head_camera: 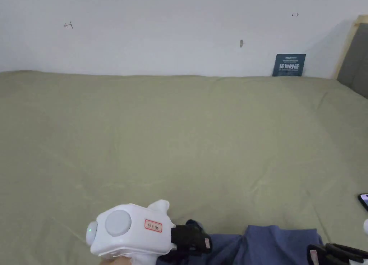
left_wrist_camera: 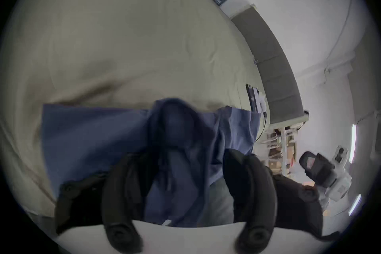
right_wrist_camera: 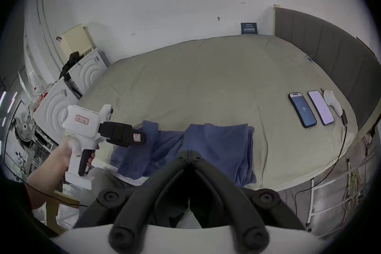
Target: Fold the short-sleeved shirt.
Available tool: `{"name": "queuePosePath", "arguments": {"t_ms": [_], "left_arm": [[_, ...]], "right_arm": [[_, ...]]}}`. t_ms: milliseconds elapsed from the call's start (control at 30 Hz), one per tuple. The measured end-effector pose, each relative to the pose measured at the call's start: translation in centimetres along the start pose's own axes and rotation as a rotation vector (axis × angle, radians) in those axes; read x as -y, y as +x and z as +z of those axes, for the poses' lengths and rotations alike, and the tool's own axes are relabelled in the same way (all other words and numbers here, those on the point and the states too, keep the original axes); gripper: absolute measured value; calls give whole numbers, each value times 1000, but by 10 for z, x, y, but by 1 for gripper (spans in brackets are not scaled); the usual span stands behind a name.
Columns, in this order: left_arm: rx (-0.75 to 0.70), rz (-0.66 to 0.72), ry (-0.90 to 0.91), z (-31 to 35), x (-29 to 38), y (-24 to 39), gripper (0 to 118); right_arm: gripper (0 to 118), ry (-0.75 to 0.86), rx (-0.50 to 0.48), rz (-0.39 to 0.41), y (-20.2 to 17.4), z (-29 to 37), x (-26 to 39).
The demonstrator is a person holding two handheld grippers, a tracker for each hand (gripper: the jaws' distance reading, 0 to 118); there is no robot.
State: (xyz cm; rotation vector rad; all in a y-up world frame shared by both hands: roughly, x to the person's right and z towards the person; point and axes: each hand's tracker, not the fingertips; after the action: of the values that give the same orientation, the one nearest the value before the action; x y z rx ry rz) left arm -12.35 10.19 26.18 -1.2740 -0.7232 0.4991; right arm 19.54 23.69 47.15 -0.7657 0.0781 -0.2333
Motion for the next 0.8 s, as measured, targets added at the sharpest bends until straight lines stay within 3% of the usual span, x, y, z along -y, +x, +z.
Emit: {"name": "queuePosePath", "arguments": {"t_ms": [133,167,233,267,300,333,400,533,700,800], "left_arm": [[37,49,101,27,7,-9,72],[57,39,141,37,11,-13,63],[88,35,236,55,20,-23,57],[83,43,265,59,24,-30,40],[79,68,280,59,28,-35,1],[53,76,288,58,32,-40,0],[134,102,232,47,37,-43,0],[220,2,209,8,44,-29,0],[248,105,96,-77,50,-39,0],[350,64,202,-91,69,-36,0]], "right_arm": [[0,-11,1,1,0,0,3],[0,-16,3,1,0,0,4],[0,-21,2,1,0,-1,5],[0,-24,2,3,-1,-2,5],[0,-25,1,5,-3,-2,6],[0,-28,-4,9,-4,-2,6],[0,-30,-10,17,-8,-1,8],[0,-24,-11,27,-12,6,9],[0,-13,-14,38,-17,18,10],[0,-13,-10,42,-17,24,10]]}}
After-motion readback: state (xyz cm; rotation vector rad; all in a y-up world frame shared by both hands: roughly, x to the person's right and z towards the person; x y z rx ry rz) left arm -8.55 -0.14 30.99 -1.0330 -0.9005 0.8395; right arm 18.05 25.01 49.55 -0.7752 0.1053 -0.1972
